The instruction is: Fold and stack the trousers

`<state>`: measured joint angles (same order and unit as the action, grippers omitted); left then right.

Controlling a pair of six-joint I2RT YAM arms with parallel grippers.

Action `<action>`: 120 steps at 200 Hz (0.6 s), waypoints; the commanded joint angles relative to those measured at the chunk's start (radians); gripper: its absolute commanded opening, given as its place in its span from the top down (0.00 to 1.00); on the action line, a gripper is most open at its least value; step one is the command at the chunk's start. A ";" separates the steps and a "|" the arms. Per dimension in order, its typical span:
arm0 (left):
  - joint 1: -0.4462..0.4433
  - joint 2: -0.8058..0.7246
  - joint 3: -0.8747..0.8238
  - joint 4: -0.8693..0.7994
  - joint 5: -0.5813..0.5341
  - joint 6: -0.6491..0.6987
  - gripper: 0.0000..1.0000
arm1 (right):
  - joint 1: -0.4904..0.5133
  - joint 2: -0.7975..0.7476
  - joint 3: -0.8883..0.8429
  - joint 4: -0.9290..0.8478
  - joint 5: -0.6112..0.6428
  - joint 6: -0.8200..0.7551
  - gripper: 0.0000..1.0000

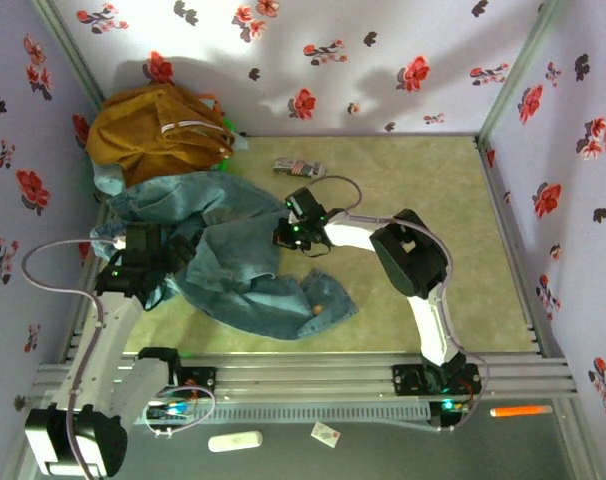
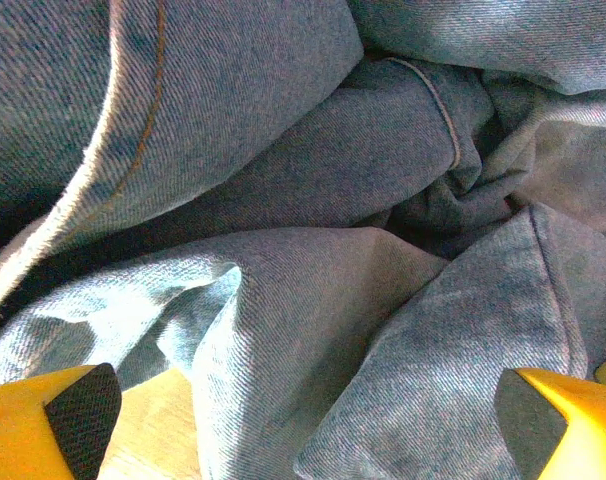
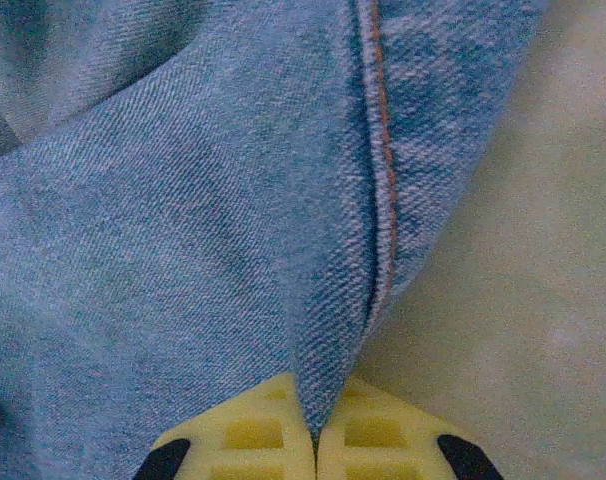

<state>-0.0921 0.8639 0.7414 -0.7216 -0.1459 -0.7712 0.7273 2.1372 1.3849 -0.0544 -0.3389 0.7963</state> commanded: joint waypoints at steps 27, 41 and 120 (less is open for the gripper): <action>0.018 -0.049 0.052 -0.041 0.013 0.045 0.00 | -0.115 -0.272 -0.135 -0.169 0.232 -0.110 1.00; 0.020 -0.057 0.056 -0.038 0.021 0.049 0.00 | -0.186 -0.388 -0.156 -0.253 0.282 -0.188 1.00; 0.018 -0.113 -0.033 0.082 0.109 0.010 0.01 | -0.308 -0.592 0.049 -0.589 0.628 -0.453 0.90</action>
<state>-0.0792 0.7399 0.7364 -0.6823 -0.0788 -0.7517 0.4534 1.5211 1.3998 -0.5339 0.1020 0.4206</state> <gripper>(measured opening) 0.984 0.055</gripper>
